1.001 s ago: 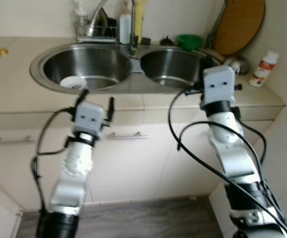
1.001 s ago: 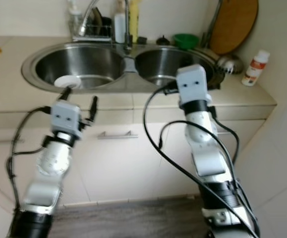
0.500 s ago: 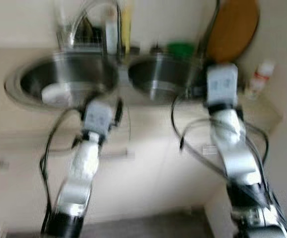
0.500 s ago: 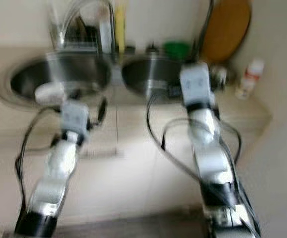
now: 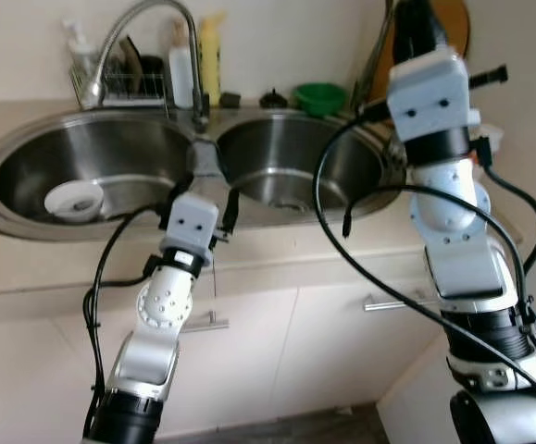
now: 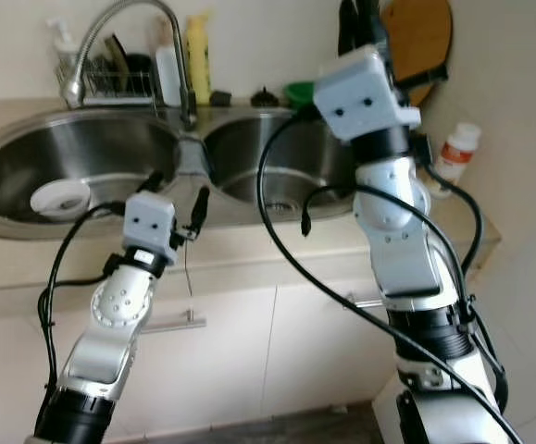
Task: Kitchen organization
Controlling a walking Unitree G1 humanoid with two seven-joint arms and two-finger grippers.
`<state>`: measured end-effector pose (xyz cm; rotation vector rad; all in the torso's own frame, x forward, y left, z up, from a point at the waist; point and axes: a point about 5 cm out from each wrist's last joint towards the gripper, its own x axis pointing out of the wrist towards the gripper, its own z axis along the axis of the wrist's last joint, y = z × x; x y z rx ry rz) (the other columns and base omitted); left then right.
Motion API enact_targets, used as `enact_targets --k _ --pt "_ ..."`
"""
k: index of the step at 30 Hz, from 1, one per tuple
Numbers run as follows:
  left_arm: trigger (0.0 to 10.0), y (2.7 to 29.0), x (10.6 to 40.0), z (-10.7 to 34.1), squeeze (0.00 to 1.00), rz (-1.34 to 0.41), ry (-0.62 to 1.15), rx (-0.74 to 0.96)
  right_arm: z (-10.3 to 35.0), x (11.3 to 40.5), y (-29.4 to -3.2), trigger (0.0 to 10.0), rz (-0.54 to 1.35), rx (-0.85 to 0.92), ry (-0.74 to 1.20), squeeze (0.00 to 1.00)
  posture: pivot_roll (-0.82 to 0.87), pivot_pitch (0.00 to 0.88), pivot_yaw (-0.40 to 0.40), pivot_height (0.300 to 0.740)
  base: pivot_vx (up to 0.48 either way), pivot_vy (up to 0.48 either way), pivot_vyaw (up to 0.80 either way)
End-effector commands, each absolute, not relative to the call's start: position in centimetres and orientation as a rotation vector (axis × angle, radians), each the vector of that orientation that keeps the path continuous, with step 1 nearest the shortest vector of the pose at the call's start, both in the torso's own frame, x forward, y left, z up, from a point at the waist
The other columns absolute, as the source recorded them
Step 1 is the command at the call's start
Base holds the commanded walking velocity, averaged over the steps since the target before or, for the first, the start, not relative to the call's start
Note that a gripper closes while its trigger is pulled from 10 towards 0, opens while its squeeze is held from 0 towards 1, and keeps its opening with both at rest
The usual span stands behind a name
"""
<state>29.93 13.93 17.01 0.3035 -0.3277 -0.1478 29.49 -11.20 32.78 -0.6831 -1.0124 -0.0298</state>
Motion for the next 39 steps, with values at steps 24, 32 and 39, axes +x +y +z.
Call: enact_targets --k 24,32,39 --pt "10.0 14.8 29.9 18.0 0.00 -0.081 -0.381 0.306 28.2 32.4 -8.1 10.0 0.243 -0.071 -0.628 0.00 0.10 0.000 -0.094 0.740 0.000 0.000 0.30" --pt "10.0 15.0 29.9 18.3 0.00 -0.065 -0.402 0.296 28.3 32.8 -9.1 10.0 0.195 -0.120 -0.641 0.00 0.10 0.000 -0.092 0.740 0.000 0.000 0.00" --pt "10.0 14.9 29.9 18.4 0.00 -0.073 -0.409 0.290 28.6 32.9 -9.6 10.0 0.171 -0.140 -0.661 0.00 0.10 0.000 -0.090 0.740 0.000 0.000 0.00"
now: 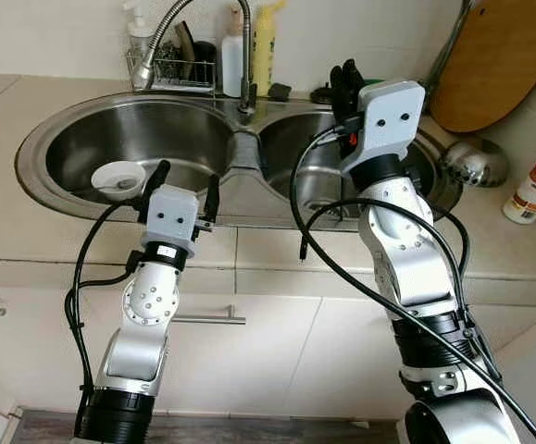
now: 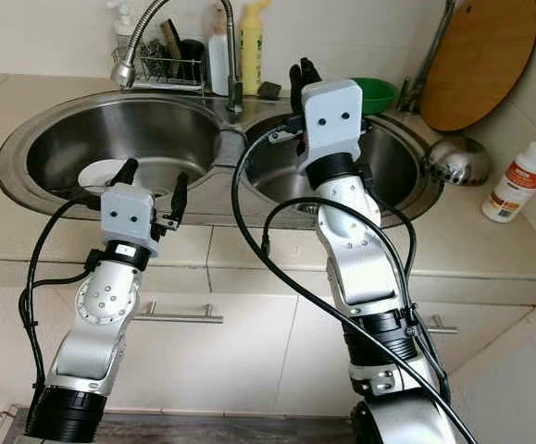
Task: Kitchen organization
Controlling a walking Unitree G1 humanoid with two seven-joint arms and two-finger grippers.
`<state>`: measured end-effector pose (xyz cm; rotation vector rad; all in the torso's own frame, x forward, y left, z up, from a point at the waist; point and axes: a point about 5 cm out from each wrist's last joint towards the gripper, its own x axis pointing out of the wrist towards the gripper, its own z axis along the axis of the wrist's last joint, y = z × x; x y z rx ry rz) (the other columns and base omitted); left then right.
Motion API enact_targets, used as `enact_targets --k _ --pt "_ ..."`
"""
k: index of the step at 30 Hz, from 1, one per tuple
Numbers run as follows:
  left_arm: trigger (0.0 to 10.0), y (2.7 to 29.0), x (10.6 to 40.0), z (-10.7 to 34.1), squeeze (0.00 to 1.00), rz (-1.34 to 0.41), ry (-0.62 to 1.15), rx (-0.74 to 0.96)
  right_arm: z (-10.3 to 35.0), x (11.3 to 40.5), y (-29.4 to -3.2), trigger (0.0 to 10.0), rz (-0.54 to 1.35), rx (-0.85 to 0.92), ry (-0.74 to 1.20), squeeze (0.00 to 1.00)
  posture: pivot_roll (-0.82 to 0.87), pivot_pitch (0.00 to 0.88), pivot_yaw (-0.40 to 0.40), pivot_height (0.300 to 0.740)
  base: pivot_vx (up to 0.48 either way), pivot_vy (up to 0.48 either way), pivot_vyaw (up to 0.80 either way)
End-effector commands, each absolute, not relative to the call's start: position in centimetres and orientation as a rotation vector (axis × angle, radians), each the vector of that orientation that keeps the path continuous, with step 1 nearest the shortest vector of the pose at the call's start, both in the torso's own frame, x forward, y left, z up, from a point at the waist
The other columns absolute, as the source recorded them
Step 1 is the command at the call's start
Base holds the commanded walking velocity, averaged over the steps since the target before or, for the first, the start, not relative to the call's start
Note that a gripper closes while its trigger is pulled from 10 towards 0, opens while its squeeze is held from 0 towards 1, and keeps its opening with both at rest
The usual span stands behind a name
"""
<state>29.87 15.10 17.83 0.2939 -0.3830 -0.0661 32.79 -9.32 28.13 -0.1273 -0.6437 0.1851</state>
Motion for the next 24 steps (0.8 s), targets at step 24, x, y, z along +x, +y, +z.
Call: enact_targets --k 24 --pt "10.0 15.3 29.9 19.8 0.00 -0.028 -0.491 0.298 28.5 33.7 -10.3 10.0 0.128 -0.100 -0.632 0.00 0.10 0.000 -0.091 0.740 0.043 0.000 0.20"
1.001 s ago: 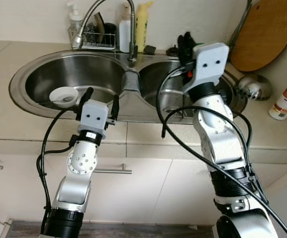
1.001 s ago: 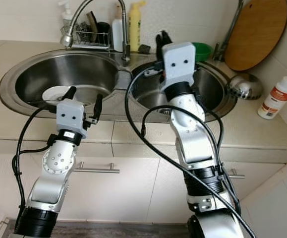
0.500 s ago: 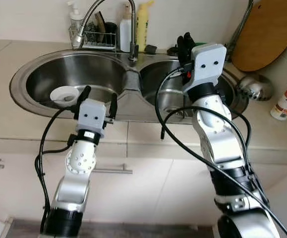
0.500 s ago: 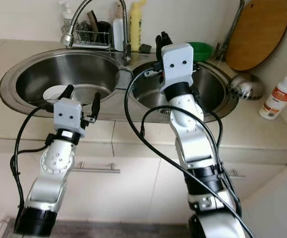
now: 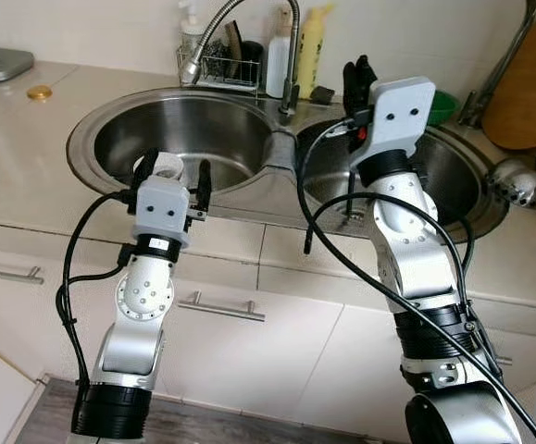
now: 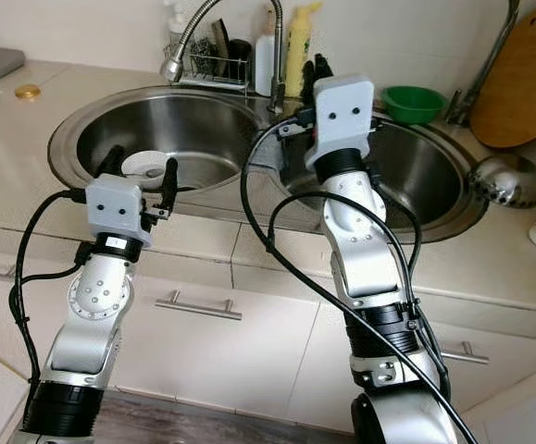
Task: Kitchen organization
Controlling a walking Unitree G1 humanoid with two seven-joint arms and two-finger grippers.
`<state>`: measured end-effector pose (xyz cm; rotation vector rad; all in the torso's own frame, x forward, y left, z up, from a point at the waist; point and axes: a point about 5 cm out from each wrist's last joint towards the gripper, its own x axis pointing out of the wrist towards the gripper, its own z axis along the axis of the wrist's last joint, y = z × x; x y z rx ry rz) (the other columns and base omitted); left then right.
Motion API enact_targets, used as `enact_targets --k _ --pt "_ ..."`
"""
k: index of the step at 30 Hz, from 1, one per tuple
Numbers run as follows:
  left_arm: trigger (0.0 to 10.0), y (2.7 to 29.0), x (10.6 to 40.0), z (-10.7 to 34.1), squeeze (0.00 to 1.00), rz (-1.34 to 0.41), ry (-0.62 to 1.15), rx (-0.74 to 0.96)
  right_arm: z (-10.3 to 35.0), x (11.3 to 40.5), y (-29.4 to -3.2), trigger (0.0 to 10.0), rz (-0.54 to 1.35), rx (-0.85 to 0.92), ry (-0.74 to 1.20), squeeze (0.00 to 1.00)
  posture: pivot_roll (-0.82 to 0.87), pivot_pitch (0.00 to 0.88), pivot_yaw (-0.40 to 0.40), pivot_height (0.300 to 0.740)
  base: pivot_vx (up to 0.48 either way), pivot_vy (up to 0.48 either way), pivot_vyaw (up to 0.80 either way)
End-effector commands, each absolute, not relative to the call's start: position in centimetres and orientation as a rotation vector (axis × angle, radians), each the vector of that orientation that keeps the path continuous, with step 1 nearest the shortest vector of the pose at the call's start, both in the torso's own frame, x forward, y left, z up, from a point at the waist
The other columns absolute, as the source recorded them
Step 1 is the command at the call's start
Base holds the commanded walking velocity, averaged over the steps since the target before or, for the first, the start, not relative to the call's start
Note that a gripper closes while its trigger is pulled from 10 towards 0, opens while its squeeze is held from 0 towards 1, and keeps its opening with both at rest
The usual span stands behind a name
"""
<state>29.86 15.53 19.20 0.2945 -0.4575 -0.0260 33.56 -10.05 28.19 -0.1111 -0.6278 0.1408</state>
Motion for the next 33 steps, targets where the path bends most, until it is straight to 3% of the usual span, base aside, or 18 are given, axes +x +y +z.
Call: enact_targets --k 1,12,21,32,33 --pt "10.0 15.3 29.9 19.8 0.00 -0.028 -0.491 0.297 28.5 33.7 -10.3 10.0 0.127 -0.100 -0.632 0.00 0.10 0.000 -0.092 0.740 0.266 0.000 0.00" --pt "10.0 15.2 29.8 19.9 0.00 -0.033 -0.496 0.296 28.9 33.9 -11.1 10.0 0.080 -0.128 -0.652 0.00 0.10 0.000 -0.092 0.740 0.264 0.000 0.00" --pt "10.0 14.6 29.8 19.6 0.00 -0.064 -0.493 0.293 29.1 34.2 -11.8 10.0 0.035 -0.179 -0.658 0.00 0.10 0.000 -0.092 0.740 0.000 0.000 0.00" --pt "10.0 14.6 29.9 19.5 0.00 -0.058 -0.485 0.279 26.3 36.7 -12.6 10.0 0.033 -0.224 -0.512 0.00 0.11 0.000 -0.089 0.740 0.000 0.000 0.00" --pt "10.0 14.5 30.0 19.4 0.00 -0.061 -0.483 0.277 24.3 38.1 -12.6 10.0 0.052 -0.264 -0.406 0.00 0.12 0.000 -0.092 0.740 0.000 0.000 0.00"
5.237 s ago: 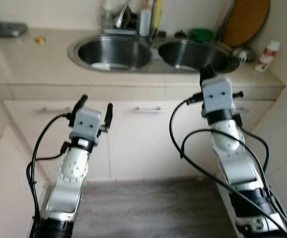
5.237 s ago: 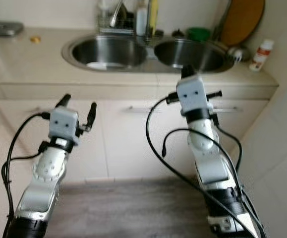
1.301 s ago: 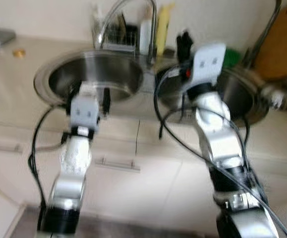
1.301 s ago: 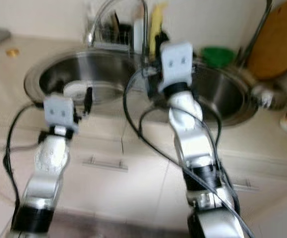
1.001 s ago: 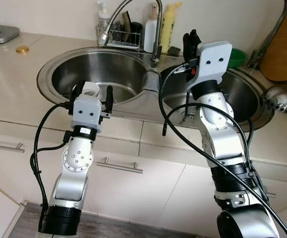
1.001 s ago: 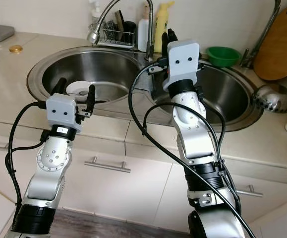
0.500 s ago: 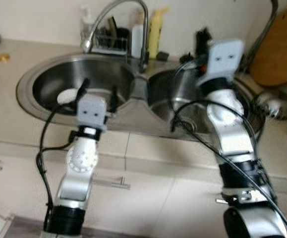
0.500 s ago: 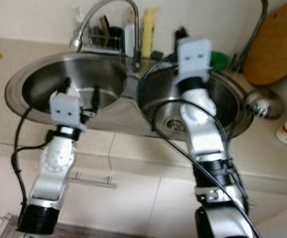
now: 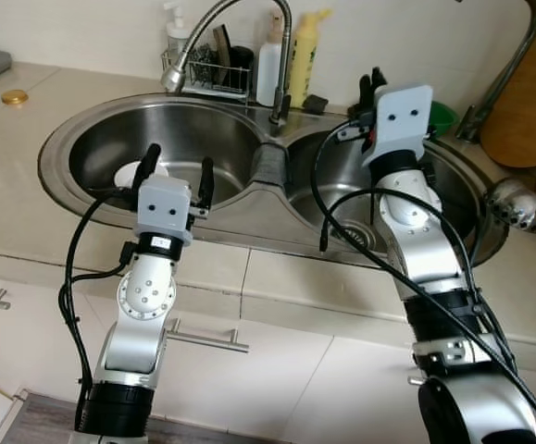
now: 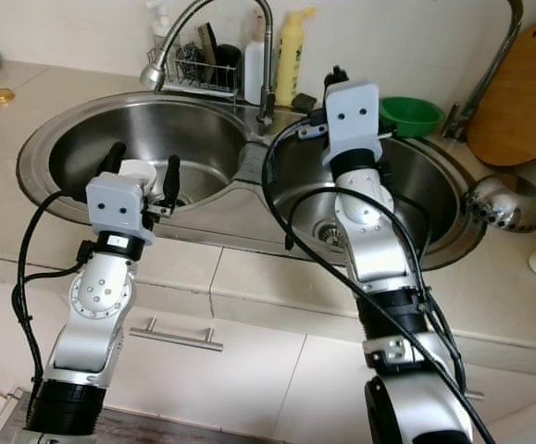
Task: Kitchen organization
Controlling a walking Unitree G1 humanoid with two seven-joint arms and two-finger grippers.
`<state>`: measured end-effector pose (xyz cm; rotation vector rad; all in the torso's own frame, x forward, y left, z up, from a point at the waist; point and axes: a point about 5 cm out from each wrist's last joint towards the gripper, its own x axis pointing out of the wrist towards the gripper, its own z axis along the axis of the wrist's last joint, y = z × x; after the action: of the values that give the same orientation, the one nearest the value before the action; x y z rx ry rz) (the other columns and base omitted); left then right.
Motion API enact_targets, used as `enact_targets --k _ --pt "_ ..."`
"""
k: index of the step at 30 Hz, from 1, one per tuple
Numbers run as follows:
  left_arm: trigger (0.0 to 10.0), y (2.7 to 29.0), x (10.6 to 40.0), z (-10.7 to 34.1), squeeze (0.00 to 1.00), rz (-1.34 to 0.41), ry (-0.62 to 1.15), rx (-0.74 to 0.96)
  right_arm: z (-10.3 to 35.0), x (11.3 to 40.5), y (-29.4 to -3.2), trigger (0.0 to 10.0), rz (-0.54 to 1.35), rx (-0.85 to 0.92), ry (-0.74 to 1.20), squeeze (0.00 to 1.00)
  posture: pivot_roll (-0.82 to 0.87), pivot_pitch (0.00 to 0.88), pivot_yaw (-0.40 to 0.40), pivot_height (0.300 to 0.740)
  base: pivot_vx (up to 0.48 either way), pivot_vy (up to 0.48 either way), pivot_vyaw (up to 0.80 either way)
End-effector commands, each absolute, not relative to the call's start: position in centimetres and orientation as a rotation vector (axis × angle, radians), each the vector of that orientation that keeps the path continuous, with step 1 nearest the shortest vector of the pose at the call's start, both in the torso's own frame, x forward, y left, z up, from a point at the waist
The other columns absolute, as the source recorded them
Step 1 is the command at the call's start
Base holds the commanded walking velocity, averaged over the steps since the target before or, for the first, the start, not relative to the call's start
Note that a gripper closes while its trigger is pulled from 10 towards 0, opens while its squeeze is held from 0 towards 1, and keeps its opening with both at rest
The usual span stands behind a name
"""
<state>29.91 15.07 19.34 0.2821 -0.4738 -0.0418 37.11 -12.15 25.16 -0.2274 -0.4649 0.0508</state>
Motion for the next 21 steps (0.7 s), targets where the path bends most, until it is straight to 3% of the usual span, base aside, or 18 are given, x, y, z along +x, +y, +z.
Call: enact_targets --k 1,10,11,13,14,15,21 --pt "10.0 14.4 30.0 19.4 0.00 -0.062 -0.483 0.276 23.4 38.6 -12.6 10.0 0.060 -0.287 -0.360 0.00 0.12 0.000 -0.092 0.740 0.000 0.000 0.00" --pt "10.0 14.4 30.1 19.4 0.00 -0.062 -0.481 0.277 20.3 40.3 -12.8 10.0 0.097 -0.387 -0.165 0.00 0.14 0.000 -0.107 0.740 0.000 0.000 0.00" --pt "10.0 14.4 30.0 19.4 0.00 -0.059 -0.481 0.279 20.2 40.4 -12.5 10.0 0.117 -0.391 -0.166 0.20 0.14 0.000 -0.111 0.740 0.000 0.000 0.00" --pt "10.0 14.4 30.0 19.4 0.00 -0.059 -0.481 0.279 20.2 40.4 -12.5 10.0 0.117 -0.391 -0.166 0.20 0.14 0.000 -0.111 0.740 0.000 0.000 0.00" --pt "10.0 14.5 30.0 19.4 0.00 -0.055 -0.479 0.280 19.9 40.4 -12.1 10.0 0.145 -0.394 -0.163 0.83 0.14 0.000 -0.111 0.740 0.000 0.000 0.00" --pt "10.0 14.5 30.0 19.3 0.00 -0.053 -0.476 0.279 19.7 40.3 -11.9 10.0 0.160 -0.400 -0.165 1.00 0.14 0.000 -0.109 0.740 0.000 0.000 0.00" --pt "10.0 14.3 29.9 19.0 0.00 -0.058 -0.464 0.275 19.1 39.9 -11.2 10.0 0.205 -0.428 -0.204 1.00 0.13 0.000 -0.104 0.740 0.000 0.000 0.00"
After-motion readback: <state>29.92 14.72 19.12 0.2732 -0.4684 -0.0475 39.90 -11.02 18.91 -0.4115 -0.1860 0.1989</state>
